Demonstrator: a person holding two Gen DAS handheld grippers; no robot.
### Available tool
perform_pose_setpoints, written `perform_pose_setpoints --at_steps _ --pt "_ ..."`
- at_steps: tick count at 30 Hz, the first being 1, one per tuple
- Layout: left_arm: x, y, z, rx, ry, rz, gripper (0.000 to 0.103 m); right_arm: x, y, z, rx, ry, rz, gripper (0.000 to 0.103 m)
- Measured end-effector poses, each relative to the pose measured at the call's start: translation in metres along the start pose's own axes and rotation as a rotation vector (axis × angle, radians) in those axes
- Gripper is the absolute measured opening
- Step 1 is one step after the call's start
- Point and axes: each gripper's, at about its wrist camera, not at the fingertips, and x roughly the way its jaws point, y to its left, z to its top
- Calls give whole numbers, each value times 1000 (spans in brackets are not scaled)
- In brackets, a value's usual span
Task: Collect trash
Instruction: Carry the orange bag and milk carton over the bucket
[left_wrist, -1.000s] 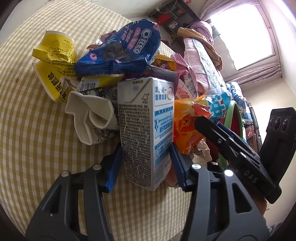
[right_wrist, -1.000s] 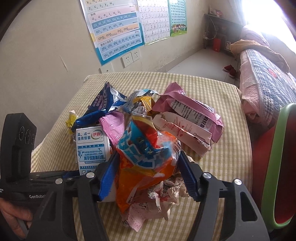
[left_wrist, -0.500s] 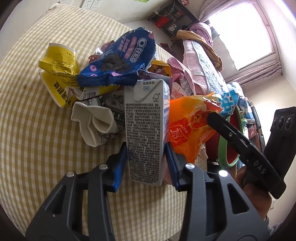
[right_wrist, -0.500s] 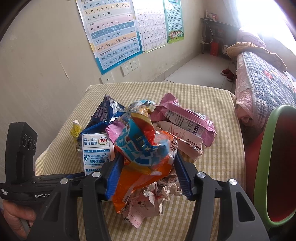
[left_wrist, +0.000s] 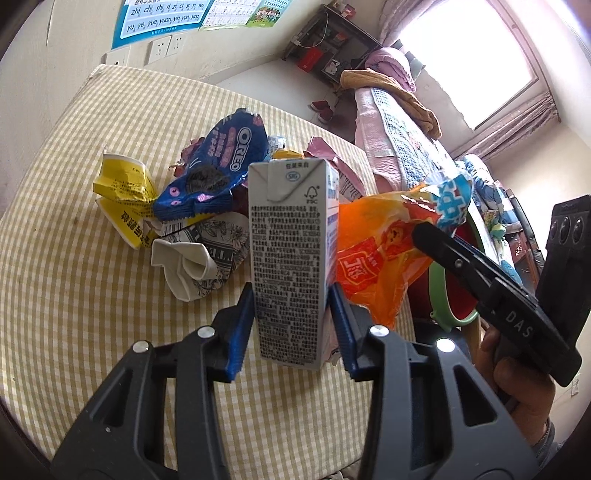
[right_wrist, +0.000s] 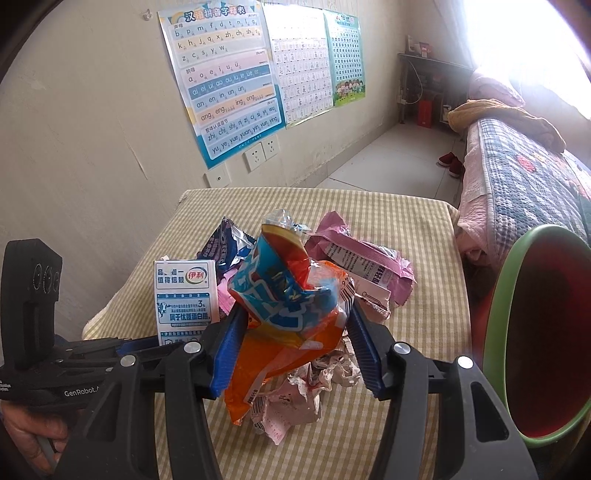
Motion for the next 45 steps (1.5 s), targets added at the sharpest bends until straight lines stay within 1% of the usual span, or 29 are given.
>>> perform_pose_setpoints --at_steps 9,16,22,34,45 --pt "-18 -11 4 36 -31 26 39 -19 -7 -5 11 -27 -14 53" --pt "-21 -36 10 79 -47 12 39 -33 -19 -8 41 -53 -31 53" --pt "-14 -56 16 116 -45 2 39 -45 -36 -9 69 -79 -53 53" --pt "12 -92 27 183 -13 -37 39 -63 -76 -14 135 -110 -103 53" --pt "41 -134 26 259 27 -81 39 -81 -120 -26 200 -131 -170 53"
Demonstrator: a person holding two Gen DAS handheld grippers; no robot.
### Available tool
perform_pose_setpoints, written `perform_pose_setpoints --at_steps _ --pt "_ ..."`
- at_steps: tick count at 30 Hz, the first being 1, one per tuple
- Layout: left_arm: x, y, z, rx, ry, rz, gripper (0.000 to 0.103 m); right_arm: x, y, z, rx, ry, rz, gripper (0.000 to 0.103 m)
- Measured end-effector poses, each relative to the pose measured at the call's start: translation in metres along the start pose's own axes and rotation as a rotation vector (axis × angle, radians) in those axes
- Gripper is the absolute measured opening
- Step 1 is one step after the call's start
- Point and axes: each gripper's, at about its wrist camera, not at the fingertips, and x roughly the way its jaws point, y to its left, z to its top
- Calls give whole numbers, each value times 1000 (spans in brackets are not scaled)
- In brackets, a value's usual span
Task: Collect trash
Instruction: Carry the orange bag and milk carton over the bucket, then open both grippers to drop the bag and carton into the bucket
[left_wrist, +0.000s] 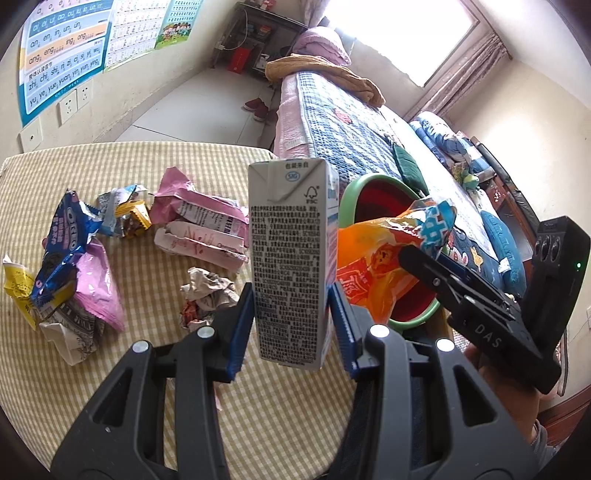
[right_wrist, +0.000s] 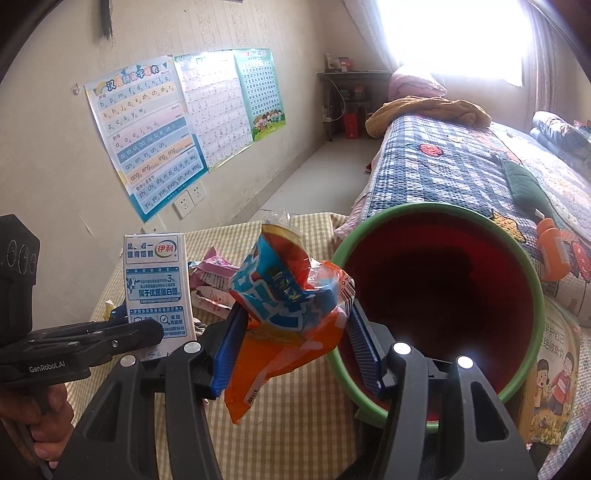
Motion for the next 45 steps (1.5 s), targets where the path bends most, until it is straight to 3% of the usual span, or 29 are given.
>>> perform_pose_setpoints --at_steps 25,39,45 --pt "65 -82 30 130 59 -118 39 -27 -104 6 124 -65 -194 53" --pt "107 -114 35 178 115 -128 39 -26 -140 -4 168 -46 -237 53" --pt "117 -118 33 183 133 -105 42 -24 -148 -6 183 -37 -249 58"
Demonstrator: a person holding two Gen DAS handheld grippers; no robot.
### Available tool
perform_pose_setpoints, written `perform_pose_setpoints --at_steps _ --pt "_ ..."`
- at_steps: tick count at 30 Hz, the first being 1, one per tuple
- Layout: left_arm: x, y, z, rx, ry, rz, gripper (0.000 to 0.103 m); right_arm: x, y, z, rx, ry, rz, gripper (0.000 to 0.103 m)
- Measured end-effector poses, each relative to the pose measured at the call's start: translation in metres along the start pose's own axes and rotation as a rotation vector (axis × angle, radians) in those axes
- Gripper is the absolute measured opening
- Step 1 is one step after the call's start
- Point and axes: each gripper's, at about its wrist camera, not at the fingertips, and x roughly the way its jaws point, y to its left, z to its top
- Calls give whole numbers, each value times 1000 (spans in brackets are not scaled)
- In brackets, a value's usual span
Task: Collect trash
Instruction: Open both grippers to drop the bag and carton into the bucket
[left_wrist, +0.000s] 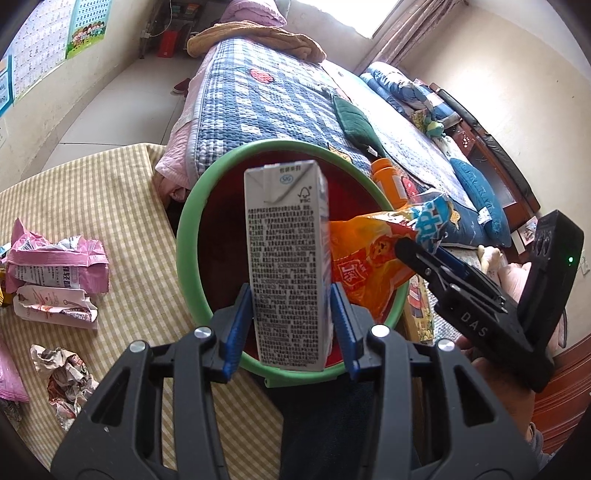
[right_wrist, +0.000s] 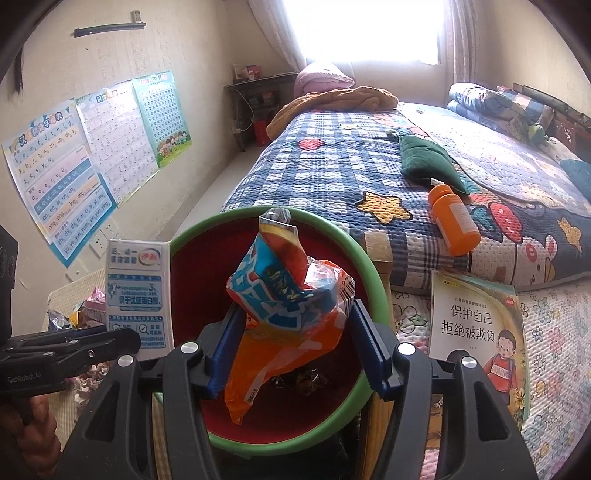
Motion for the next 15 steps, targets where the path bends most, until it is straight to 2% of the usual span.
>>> perform_pose_setpoints --at_steps 2,5,9,15 --pt "-1 -1 -1 9 -6 19 61 -1 -1 1 -2 -4 -2 61" --pt "-5 2 -2 4 -20 31 71 -3 -1 2 3 -12 -3 69" --pt "-13 10 -4 -19 -33 46 78 -7 2 2 5 -26 -7 80" --pt "-30 21 -9 -42 -61 79 91 -11 14 4 -12 -32 0 88"
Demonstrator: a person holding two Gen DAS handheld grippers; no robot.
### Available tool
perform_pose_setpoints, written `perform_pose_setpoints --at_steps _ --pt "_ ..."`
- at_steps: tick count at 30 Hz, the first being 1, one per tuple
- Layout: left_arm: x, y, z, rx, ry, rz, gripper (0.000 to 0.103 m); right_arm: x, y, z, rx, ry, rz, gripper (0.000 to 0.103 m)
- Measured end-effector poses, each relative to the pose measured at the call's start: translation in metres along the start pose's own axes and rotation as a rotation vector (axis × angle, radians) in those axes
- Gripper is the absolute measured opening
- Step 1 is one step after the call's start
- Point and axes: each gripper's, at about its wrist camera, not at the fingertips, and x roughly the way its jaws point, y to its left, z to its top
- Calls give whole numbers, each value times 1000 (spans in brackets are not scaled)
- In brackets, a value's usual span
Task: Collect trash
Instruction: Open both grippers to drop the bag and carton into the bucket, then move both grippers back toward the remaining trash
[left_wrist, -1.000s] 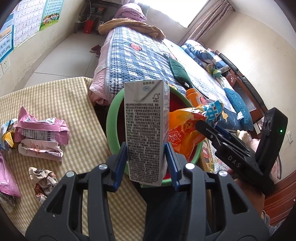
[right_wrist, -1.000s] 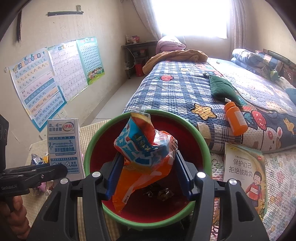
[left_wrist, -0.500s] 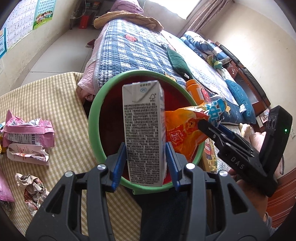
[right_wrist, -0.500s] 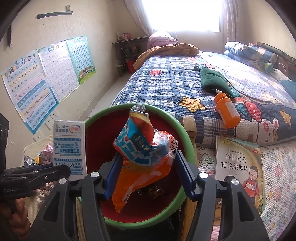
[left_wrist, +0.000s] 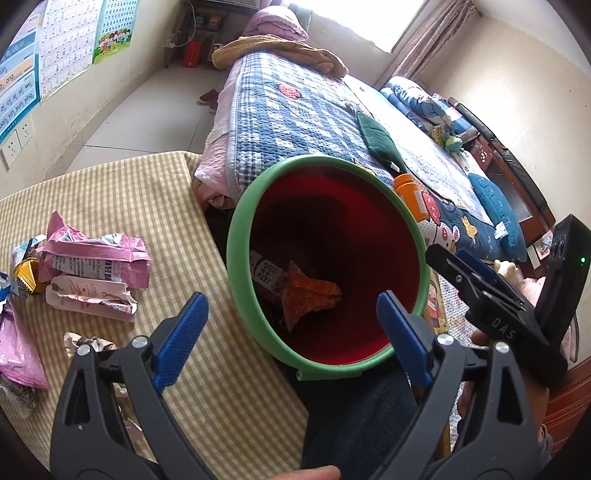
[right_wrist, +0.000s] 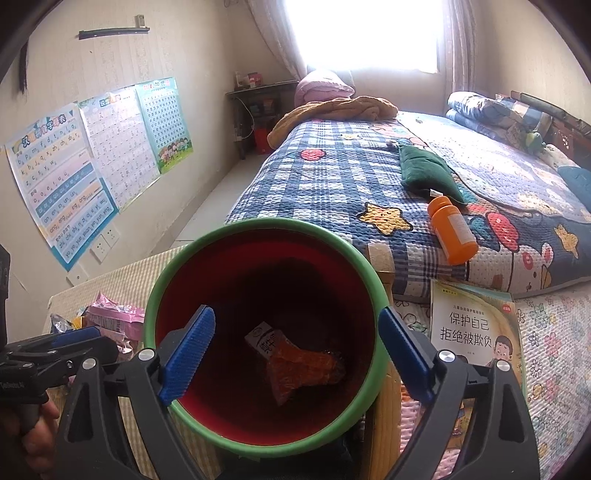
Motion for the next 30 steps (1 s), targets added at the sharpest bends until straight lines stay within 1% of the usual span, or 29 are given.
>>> perform_pose_setpoints --at_steps 2,4,8,16,30 --pt "-5 5 -2 -8 -3 9 94 -1 6 1 -10 1 7 89" --pt "-11 10 -5 -18 -10 20 97 -1 13 1 -22 3 12 93" --pt "-23 24 -11 -40 -22 39 97 -4 30 -1 -49 4 31 95" --pt "-58 59 -29 -98 -55 95 97 -7 72 -7 -108 18 86 96" --pt "-121 127 -79 -226 -103 214 97 -12 155 -31 -223 67 209 96"
